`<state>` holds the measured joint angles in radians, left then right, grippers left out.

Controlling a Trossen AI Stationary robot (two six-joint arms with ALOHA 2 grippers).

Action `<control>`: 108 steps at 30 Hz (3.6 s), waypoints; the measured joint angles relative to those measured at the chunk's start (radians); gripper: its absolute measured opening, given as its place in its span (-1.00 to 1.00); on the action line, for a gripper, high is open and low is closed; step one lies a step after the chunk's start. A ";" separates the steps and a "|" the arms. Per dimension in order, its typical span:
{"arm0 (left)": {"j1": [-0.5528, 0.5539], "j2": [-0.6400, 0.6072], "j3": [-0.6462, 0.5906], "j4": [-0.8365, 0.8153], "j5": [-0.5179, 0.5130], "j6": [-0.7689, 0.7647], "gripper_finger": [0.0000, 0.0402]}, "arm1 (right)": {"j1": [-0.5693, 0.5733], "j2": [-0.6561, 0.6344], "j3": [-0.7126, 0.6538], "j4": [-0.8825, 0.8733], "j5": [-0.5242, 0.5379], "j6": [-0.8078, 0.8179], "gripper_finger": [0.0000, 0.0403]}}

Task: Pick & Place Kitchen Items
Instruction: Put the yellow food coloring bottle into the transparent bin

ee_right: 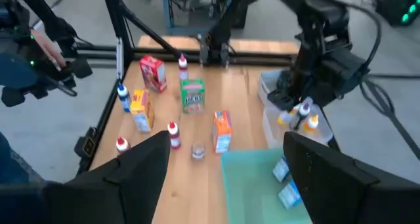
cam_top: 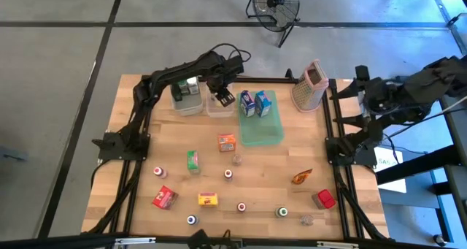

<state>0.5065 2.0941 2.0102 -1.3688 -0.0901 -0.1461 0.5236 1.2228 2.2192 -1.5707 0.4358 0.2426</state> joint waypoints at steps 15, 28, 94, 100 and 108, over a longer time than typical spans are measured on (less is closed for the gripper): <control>-0.009 0.017 0.000 0.092 -0.081 -0.138 -0.29 | 0.000 -0.144 -0.321 0.000 0.090 0.122 0.49; -0.082 0.013 -0.050 -0.021 -0.120 -0.166 -0.29 | 0.000 -0.170 -0.346 0.000 0.139 0.140 0.49; -0.053 -0.347 -0.648 0.528 -0.139 -0.283 -0.29 | 0.000 -0.168 -0.346 0.007 0.114 0.143 0.49; -0.045 -0.325 -0.648 0.525 -0.136 -0.260 -0.29 | 0.000 -0.168 -0.346 0.007 0.114 0.143 0.49; -0.042 -0.310 -0.648 0.539 -0.165 -0.226 -0.28 | 0.000 -0.168 -0.346 0.006 0.113 0.138 0.49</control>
<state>0.4650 1.7844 1.3621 -0.8301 -0.2555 -0.3718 0.5232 1.0546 1.8729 -1.5650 0.5491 0.3809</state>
